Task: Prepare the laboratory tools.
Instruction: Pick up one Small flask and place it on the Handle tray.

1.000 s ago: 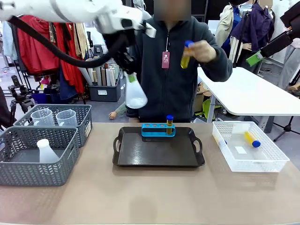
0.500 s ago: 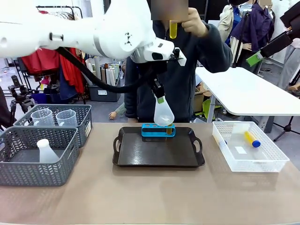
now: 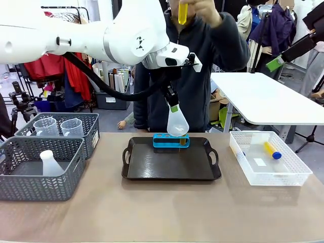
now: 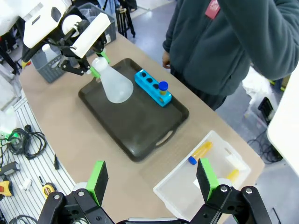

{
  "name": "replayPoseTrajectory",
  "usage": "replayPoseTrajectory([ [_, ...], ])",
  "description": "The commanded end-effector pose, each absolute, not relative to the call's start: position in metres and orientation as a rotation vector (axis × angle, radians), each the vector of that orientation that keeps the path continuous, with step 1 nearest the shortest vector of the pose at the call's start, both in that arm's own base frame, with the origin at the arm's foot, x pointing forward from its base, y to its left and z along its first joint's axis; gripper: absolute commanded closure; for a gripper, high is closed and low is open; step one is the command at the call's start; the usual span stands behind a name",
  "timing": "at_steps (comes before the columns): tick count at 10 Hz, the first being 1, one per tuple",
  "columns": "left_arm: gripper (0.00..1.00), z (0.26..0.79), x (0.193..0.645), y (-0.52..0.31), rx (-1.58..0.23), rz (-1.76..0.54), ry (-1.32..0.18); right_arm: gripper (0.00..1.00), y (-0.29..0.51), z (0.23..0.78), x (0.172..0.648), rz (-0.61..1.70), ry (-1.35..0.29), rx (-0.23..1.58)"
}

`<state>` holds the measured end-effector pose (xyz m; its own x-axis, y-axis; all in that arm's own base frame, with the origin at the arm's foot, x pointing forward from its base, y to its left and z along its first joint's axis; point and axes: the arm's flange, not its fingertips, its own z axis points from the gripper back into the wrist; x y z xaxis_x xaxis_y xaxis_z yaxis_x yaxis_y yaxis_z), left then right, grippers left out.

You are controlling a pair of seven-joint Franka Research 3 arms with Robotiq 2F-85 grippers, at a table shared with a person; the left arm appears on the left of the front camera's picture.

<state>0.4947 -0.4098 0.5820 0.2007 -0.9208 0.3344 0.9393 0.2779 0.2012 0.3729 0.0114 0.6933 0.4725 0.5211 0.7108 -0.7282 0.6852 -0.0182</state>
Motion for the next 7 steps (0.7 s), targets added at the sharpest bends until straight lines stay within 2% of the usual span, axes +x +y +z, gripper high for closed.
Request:
replayPoseTrajectory([
  [1,1.00,0.576,0.511,-0.413,0.004,-1.345,-0.430,0.00,0.011,0.694,0.373,0.787,-0.758,0.320],
  [7,1.00,0.504,0.554,-0.479,-0.012,-1.515,-0.401,0.00,0.011,0.694,0.373,0.787,-0.758,0.320],
])
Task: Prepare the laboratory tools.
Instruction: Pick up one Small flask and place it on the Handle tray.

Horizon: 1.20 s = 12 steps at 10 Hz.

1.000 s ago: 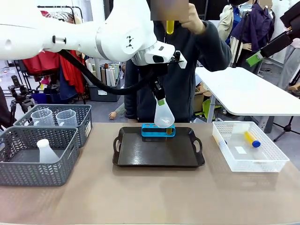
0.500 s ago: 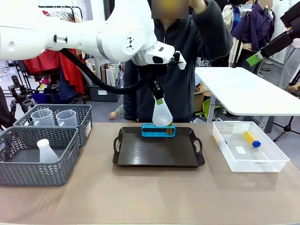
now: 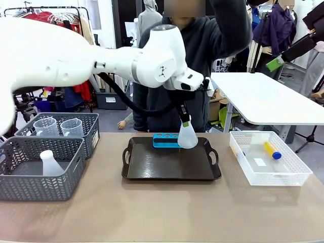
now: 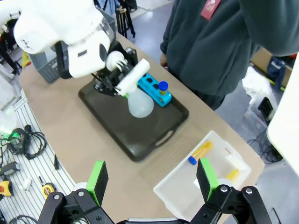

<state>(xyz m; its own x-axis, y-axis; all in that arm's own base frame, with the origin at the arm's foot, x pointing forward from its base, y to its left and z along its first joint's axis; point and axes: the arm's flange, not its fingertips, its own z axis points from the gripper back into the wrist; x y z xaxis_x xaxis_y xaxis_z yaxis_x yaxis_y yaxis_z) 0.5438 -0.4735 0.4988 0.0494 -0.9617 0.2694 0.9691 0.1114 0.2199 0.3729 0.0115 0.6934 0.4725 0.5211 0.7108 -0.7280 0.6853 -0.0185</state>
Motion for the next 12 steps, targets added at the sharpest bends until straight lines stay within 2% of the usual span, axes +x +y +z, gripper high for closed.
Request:
replayPoseTrajectory([
  [1,1.00,0.495,0.549,-0.492,-0.019,-1.533,-0.374,0.00,0.011,0.694,0.373,0.787,-0.758,0.320],
  [10,1.00,0.430,0.543,-0.498,-0.044,-1.581,-0.212,0.00,0.011,0.694,0.373,0.787,-0.758,0.320],
  [11,0.98,0.429,0.541,-0.496,-0.049,-1.582,-0.202,0.00,0.011,0.694,0.373,0.787,-0.758,0.320],
  [12,0.79,0.431,0.541,-0.495,-0.049,-1.581,-0.203,0.00,0.011,0.694,0.373,0.787,-0.758,0.320],
])
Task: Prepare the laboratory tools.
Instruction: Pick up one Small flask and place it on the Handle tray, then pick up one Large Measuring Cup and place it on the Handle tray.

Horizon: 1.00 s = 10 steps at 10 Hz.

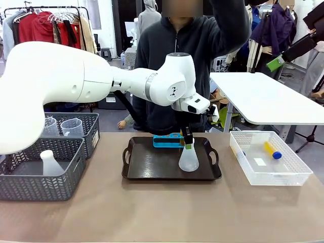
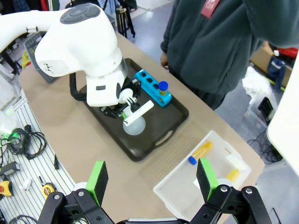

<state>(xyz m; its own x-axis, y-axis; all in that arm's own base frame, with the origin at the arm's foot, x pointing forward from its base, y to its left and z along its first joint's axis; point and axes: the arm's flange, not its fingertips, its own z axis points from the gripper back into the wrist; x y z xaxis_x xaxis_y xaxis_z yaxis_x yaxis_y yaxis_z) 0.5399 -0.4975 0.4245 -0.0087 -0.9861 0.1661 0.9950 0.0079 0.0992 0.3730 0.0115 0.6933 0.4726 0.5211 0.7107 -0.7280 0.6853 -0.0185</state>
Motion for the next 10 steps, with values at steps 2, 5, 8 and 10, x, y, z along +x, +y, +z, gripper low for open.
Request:
replayPoseTrajectory([
  [2,0.41,0.439,0.538,-0.496,-0.051,-1.565,-0.210,0.00,0.011,0.694,0.373,0.787,-0.758,0.320],
  [5,0.00,0.447,0.537,-0.484,-0.060,-1.557,-0.227,0.00,0.011,0.694,0.373,0.787,-0.758,0.320],
  [8,0.00,0.475,0.530,-0.458,-0.064,-1.498,-0.280,0.00,0.011,0.694,0.373,0.787,-0.758,0.320],
  [10,0.00,0.498,0.518,-0.438,-0.059,-1.439,-0.301,0.00,0.011,0.694,0.373,0.787,-0.758,0.320],
])
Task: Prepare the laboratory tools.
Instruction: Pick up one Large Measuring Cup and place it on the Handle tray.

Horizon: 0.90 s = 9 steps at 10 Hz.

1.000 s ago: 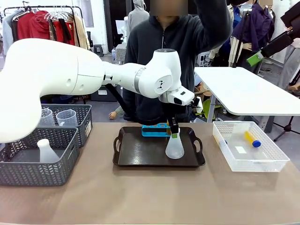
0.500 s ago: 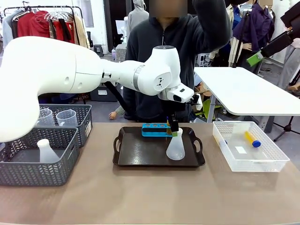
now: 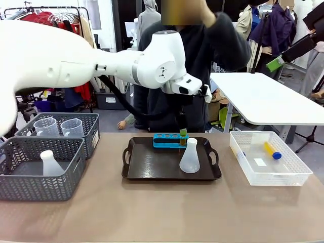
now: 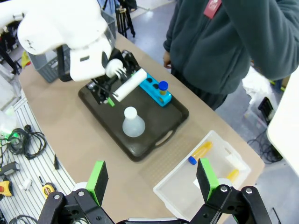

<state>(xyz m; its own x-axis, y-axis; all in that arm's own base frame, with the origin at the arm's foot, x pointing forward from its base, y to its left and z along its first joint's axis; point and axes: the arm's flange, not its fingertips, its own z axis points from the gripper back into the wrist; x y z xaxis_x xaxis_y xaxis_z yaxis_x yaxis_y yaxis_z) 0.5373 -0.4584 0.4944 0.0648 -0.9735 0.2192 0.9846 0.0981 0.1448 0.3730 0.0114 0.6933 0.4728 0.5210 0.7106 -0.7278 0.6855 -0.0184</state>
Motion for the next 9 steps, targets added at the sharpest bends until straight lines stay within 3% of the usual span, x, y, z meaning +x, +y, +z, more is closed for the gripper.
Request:
replayPoseTrajectory([
  [1,0.00,0.516,0.509,-0.418,-0.054,-1.409,-0.284,0.00,0.011,0.694,0.373,0.787,-0.758,0.320],
  [5,0.00,0.571,0.482,-0.340,-0.008,-1.250,-0.267,0.00,0.011,0.694,0.373,0.787,-0.758,0.320],
  [9,0.00,0.594,0.489,-0.252,0.084,-0.961,-0.153,0.00,0.011,0.694,0.373,0.787,-0.758,0.320],
])
